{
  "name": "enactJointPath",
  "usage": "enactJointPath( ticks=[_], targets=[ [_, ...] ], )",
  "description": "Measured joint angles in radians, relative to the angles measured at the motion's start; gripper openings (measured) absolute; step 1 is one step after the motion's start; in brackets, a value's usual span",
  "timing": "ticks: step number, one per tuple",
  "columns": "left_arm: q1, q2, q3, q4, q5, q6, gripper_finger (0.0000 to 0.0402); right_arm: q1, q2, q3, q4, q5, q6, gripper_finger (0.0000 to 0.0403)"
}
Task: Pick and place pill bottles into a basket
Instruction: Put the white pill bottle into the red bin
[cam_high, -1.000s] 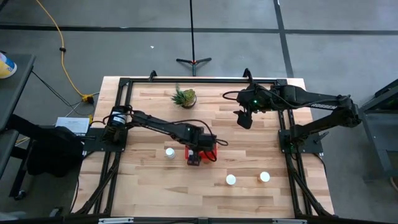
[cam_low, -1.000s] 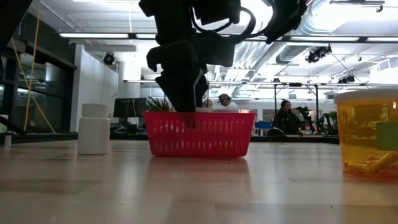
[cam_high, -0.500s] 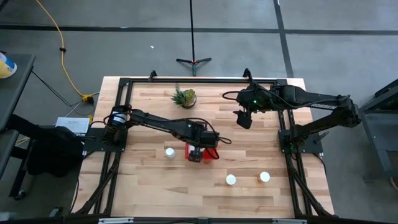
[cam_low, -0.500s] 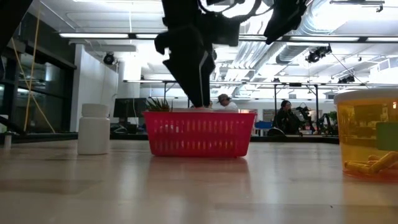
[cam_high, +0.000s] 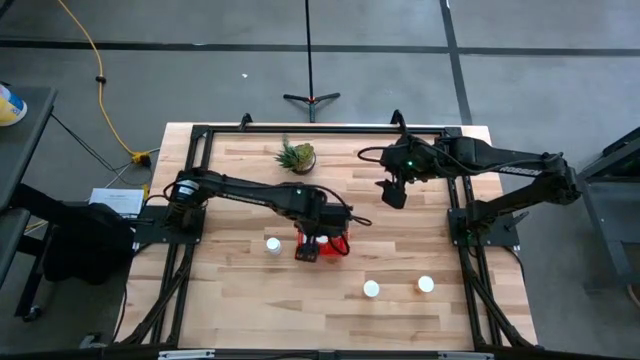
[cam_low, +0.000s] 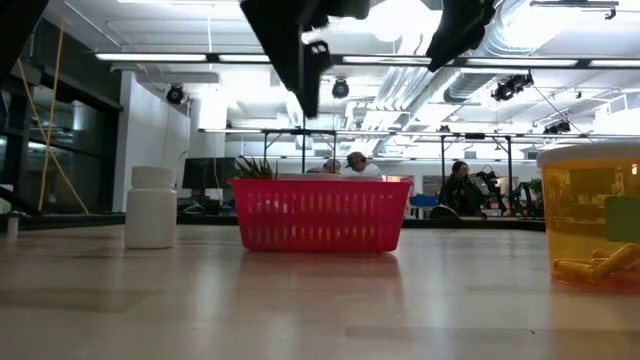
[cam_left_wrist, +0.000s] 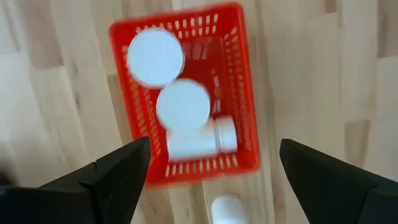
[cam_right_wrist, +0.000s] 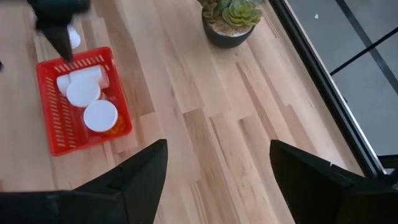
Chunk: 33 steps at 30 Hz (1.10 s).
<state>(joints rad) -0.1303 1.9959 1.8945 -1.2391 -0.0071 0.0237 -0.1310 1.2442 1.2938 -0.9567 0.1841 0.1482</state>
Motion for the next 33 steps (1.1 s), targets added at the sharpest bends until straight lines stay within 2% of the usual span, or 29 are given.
enactJointPath(
  ticks=[10, 17, 22, 28, 33],
  targets=[
    [0.080, -0.184, -0.008, -0.015, -0.019, -0.047, 0.0392, 0.000, 0.000, 0.000, -0.006, -0.017, 0.005, 0.0273],
    [0.114, -0.276, -0.046, -0.105, -0.053, -0.048, 0.0392, 0.000, 0.000, 0.000, -0.007, -0.051, 0.010, 0.0273],
    [0.110, -0.404, -0.212, -0.084, -0.054, -0.085, 0.0392, 0.000, 0.000, 0.000, -0.018, -0.064, 0.020, 0.0273],
    [0.111, -0.611, -0.474, 0.015, -0.026, -0.195, 0.0392, 0.000, 0.000, 0.000, -0.020, -0.083, 0.030, 0.0273],
    [0.111, -0.766, -0.635, 0.052, -0.024, -0.284, 0.0392, 0.000, 0.000, 0.000, -0.025, -0.091, 0.048, 0.0273]
  ],
)
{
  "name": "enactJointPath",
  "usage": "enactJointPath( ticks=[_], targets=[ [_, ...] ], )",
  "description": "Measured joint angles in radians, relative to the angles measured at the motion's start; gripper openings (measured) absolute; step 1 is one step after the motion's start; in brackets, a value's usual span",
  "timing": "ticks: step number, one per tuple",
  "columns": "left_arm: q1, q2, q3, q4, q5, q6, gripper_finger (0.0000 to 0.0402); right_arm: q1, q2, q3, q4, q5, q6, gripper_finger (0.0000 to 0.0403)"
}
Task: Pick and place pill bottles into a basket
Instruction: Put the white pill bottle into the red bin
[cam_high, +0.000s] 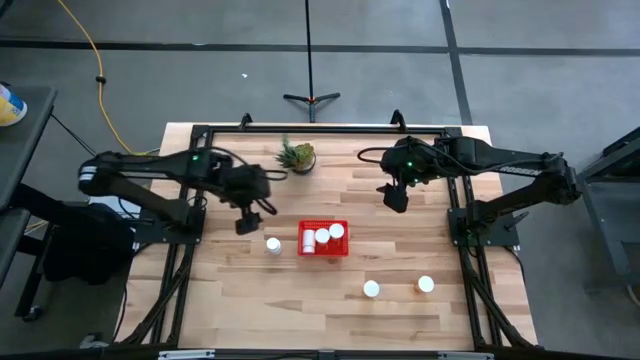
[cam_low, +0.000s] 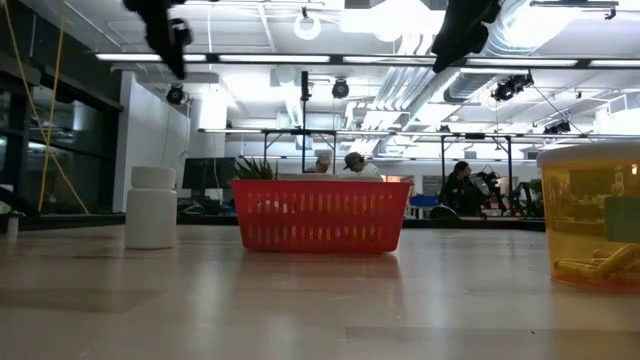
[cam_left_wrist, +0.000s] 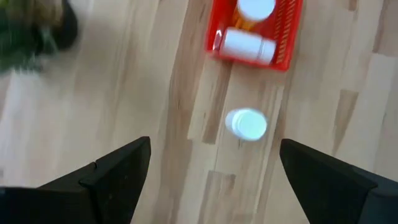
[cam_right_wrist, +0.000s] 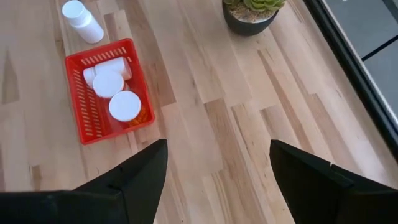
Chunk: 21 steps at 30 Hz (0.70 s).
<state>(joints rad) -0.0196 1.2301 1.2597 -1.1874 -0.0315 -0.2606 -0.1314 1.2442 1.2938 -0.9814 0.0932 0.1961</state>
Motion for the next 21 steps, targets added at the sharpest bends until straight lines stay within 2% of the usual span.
enactJointPath(
  ticks=[6, 12, 21],
  targets=[
    [0.000, -0.144, -0.193, 0.032, 0.023, -0.075, 0.0392, 0.000, 0.000, 0.000, -0.030, -0.016, 0.035, 0.0273],
    [0.000, -0.220, -0.354, 0.120, 0.085, -0.112, 0.0392, 0.000, 0.000, 0.000, -0.035, -0.035, 0.080, 0.0273],
    [0.000, -0.235, -0.436, 0.174, 0.103, -0.082, 0.0392, 0.024, 0.001, 0.000, -0.056, -0.040, 0.166, 0.0273]
  ],
)
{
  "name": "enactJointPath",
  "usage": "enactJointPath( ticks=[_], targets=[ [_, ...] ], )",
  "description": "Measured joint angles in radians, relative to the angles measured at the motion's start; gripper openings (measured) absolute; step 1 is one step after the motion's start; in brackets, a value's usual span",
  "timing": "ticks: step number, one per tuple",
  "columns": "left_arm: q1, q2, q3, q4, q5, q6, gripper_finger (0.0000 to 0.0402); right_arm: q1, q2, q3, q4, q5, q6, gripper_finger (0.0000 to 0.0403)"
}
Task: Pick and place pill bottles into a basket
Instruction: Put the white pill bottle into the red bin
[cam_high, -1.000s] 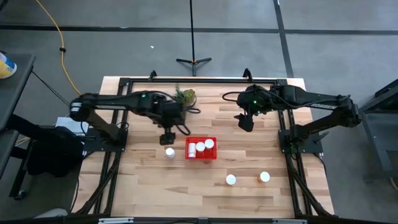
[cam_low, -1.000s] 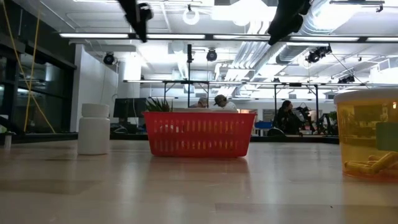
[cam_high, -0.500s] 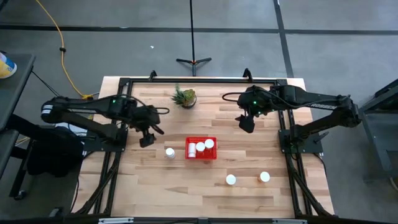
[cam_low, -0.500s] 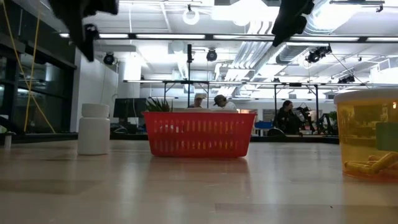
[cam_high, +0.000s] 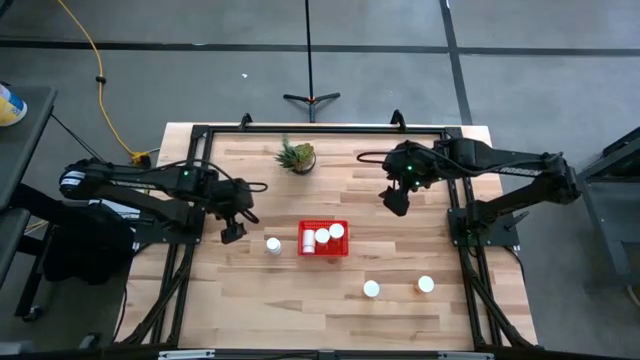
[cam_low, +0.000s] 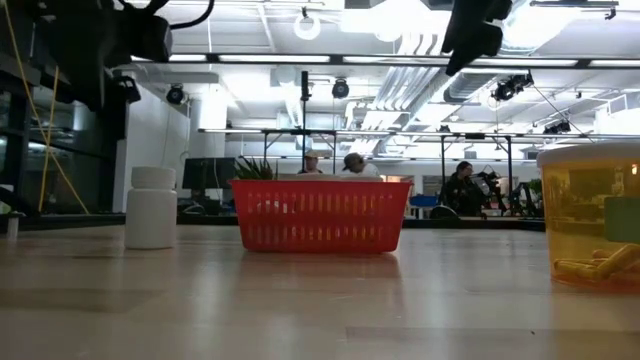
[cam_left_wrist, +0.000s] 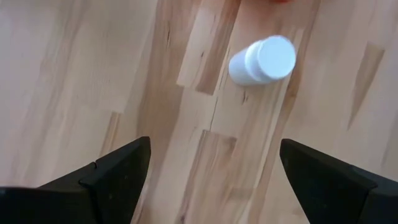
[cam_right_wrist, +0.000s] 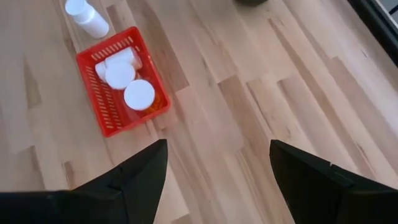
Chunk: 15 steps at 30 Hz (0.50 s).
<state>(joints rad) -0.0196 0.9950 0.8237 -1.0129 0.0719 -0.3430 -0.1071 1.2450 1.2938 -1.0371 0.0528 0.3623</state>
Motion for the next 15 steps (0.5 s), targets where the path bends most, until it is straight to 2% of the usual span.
enactJointPath(
  ticks=[10, 12, 15],
  targets=[
    [0.000, 0.002, -0.011, 0.056, 0.059, 0.045, 0.0392, 0.032, 0.080, 0.000, 0.026, 0.002, 0.023, 0.0273],
    [0.000, 0.002, -0.012, 0.071, 0.092, 0.054, 0.0392, 0.032, 0.097, 0.000, 0.026, 0.000, 0.022, 0.0273],
    [0.000, 0.002, -0.040, 0.174, 0.201, 0.053, 0.0392, 0.031, 0.110, 0.000, 0.027, 0.005, 0.014, 0.0273]
  ],
)
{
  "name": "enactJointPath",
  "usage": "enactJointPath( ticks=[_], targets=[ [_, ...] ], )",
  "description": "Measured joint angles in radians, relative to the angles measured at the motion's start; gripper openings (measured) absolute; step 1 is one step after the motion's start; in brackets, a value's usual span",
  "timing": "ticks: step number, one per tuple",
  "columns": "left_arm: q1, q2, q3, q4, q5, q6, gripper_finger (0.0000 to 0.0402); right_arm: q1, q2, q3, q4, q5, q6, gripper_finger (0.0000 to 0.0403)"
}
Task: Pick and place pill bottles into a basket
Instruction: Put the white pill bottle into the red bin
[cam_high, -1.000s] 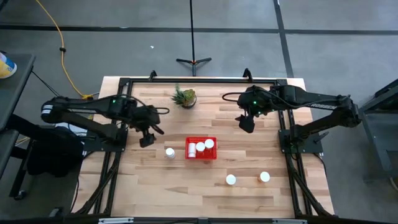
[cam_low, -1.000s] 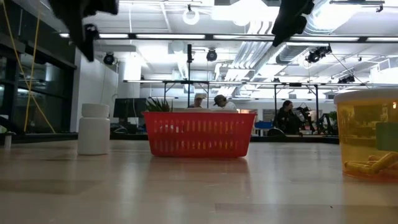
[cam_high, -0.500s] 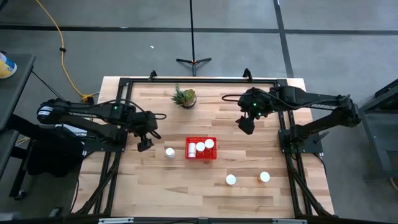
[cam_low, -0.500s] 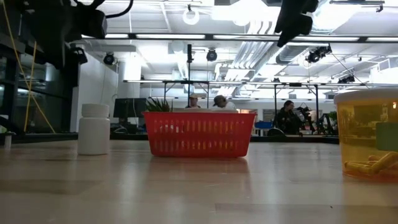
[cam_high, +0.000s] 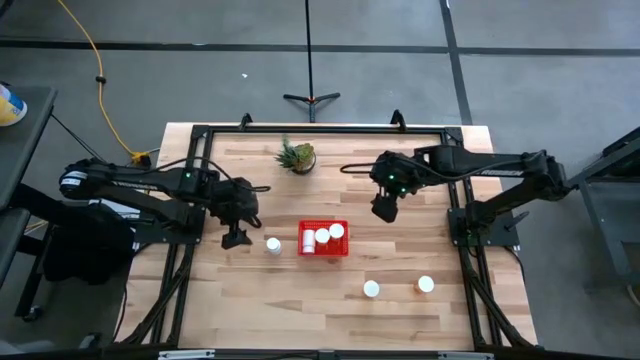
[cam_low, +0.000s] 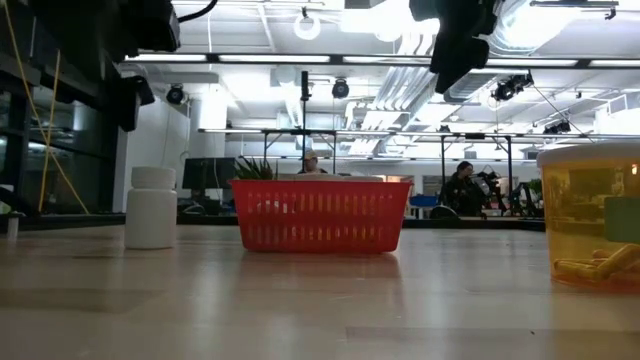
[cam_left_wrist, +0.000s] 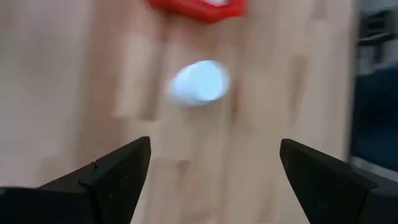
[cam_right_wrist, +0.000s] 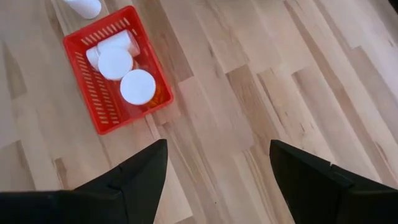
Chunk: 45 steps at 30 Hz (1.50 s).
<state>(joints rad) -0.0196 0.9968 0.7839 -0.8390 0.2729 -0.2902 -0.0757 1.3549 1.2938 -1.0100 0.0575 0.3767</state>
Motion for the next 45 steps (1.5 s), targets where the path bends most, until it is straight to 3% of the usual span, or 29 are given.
enactJointPath(
  ticks=[4, 12, 32, 45],
  targets=[
    [0.000, 0.009, -0.059, 0.071, 0.035, -0.003, 0.0392, -0.001, 0.001, 0.000, 0.005, 0.017, -0.011, 0.0273],
    [0.000, 0.028, -0.141, 0.228, -0.047, -0.002, 0.0392, -0.003, 0.001, 0.000, 0.013, 0.041, -0.036, 0.0273],
    [0.000, 0.260, -0.143, 0.395, -0.014, 0.005, 0.0392, -0.003, 0.000, 0.000, 0.011, 0.041, -0.040, 0.0273],
    [-0.021, 0.300, -0.143, 0.481, 0.037, -0.036, 0.0392, -0.003, 0.000, 0.000, 0.008, 0.042, -0.041, 0.0273]
  ],
)
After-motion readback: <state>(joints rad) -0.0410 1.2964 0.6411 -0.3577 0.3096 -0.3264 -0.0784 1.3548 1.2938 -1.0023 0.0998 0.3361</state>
